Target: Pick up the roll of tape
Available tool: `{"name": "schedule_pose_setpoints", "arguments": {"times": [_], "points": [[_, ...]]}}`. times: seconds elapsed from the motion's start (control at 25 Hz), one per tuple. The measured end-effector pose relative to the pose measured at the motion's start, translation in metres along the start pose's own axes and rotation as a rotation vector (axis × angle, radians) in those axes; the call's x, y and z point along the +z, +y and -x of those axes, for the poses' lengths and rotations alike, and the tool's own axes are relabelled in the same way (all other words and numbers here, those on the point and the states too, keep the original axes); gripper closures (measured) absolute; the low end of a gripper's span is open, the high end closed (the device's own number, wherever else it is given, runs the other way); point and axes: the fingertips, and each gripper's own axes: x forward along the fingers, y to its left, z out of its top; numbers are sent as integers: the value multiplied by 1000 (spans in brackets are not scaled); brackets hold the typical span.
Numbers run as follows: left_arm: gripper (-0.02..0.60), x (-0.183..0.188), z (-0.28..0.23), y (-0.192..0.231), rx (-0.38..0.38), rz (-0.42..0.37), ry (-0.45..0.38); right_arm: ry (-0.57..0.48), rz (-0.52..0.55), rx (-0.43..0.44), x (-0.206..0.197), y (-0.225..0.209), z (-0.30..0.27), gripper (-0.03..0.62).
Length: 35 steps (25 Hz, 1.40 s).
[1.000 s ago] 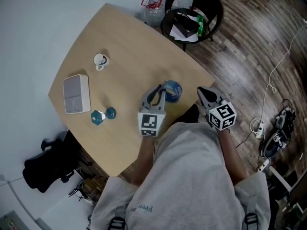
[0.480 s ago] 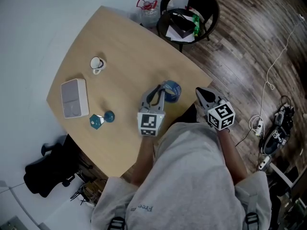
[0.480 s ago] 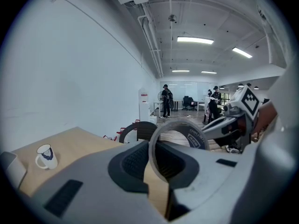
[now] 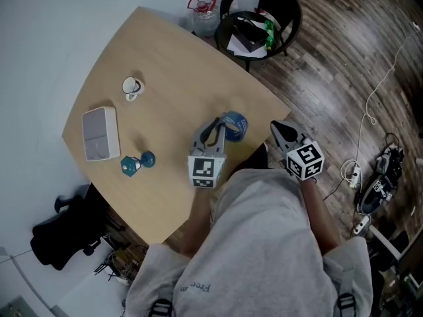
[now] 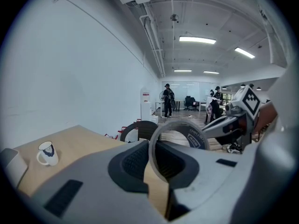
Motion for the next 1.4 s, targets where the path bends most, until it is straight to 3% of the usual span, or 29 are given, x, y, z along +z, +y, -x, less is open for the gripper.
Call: {"name": "schedule_pose_setpoints", "arguments": {"times": [1.4], "points": [[541, -5, -5, -9, -25, -11, 16, 17, 10, -2, -8, -2, 3, 591]]}}
